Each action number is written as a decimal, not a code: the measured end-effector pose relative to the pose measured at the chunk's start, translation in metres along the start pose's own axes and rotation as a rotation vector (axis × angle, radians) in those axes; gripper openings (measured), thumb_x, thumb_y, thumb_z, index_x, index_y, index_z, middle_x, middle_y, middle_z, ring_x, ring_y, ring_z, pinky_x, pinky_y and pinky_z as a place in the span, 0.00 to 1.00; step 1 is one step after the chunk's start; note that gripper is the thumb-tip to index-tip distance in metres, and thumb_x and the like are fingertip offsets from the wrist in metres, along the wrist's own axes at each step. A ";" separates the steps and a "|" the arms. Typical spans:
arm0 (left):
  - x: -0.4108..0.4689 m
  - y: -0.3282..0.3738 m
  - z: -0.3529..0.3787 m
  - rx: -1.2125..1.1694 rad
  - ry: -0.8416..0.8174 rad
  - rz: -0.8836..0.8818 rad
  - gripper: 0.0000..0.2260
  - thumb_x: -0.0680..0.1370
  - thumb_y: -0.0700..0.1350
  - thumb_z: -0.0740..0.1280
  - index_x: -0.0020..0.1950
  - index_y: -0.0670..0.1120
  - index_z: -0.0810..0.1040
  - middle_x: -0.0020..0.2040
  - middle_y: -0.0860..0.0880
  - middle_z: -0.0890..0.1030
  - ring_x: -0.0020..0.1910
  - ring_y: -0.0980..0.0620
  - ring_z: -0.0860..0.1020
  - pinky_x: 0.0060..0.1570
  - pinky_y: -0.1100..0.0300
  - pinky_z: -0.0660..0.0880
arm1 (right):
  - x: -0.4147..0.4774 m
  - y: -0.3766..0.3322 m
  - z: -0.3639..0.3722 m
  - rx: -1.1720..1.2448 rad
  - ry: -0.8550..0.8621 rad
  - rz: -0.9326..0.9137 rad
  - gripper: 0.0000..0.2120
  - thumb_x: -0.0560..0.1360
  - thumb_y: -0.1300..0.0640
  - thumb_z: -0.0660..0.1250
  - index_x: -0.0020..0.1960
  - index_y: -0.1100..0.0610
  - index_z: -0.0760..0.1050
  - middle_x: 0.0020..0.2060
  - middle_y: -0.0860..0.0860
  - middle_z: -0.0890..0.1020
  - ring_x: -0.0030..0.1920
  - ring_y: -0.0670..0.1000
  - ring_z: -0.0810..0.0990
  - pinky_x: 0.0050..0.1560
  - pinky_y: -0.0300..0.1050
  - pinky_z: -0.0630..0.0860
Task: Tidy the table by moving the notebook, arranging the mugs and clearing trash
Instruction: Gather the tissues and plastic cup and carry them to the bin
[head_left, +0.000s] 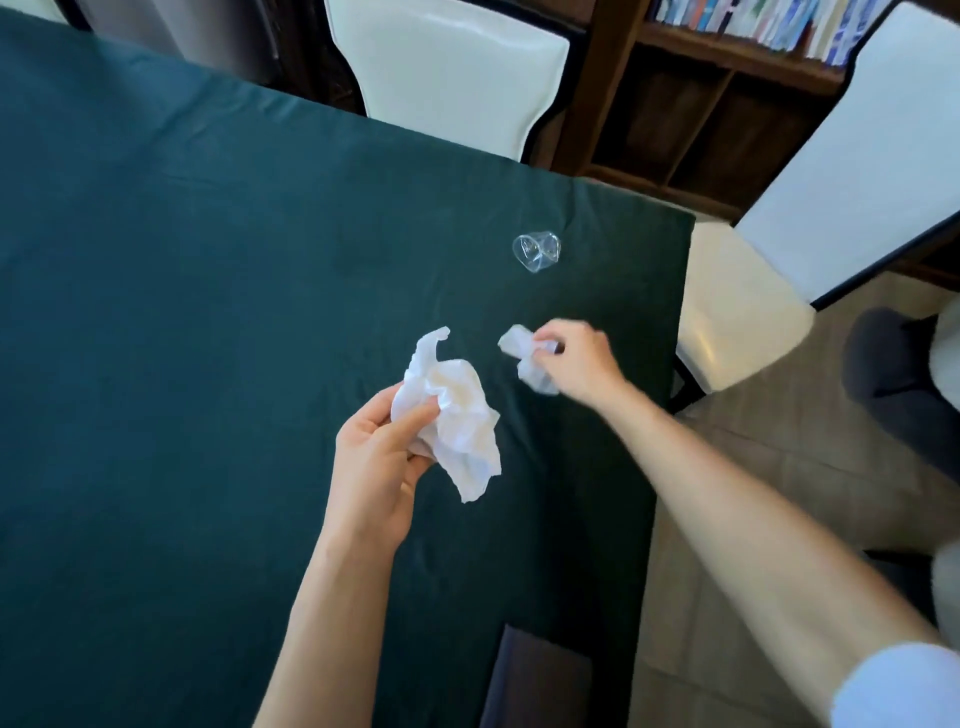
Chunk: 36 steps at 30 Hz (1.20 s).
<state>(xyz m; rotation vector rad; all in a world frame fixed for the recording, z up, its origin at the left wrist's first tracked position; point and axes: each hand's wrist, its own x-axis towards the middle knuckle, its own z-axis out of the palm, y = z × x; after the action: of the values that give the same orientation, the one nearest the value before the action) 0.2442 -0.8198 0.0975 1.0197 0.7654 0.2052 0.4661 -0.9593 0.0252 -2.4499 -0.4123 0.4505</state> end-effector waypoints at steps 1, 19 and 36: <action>0.008 0.001 0.011 -0.009 0.005 0.010 0.07 0.80 0.37 0.69 0.55 0.40 0.84 0.40 0.47 0.84 0.36 0.50 0.83 0.38 0.58 0.80 | 0.023 -0.002 -0.012 -0.008 0.025 -0.017 0.10 0.74 0.59 0.67 0.51 0.53 0.85 0.51 0.53 0.88 0.54 0.56 0.84 0.48 0.38 0.72; 0.068 -0.041 0.082 -0.029 0.254 0.023 0.08 0.80 0.36 0.67 0.57 0.39 0.85 0.44 0.43 0.87 0.40 0.49 0.85 0.43 0.56 0.81 | 0.246 0.012 0.009 -0.125 -0.052 -0.049 0.23 0.79 0.43 0.64 0.33 0.59 0.75 0.37 0.58 0.80 0.44 0.63 0.77 0.51 0.50 0.78; -0.055 -0.049 0.048 -0.153 0.369 0.019 0.08 0.79 0.35 0.68 0.57 0.38 0.84 0.45 0.41 0.87 0.39 0.48 0.85 0.39 0.56 0.81 | 0.042 0.058 0.070 -0.391 0.017 -0.185 0.16 0.80 0.53 0.66 0.59 0.65 0.79 0.59 0.64 0.80 0.59 0.67 0.75 0.56 0.58 0.75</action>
<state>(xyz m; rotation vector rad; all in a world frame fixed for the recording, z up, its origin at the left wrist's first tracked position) 0.2270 -0.9060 0.0971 0.8530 1.0566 0.4703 0.4857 -0.9512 -0.0730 -2.7514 -0.7750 0.2901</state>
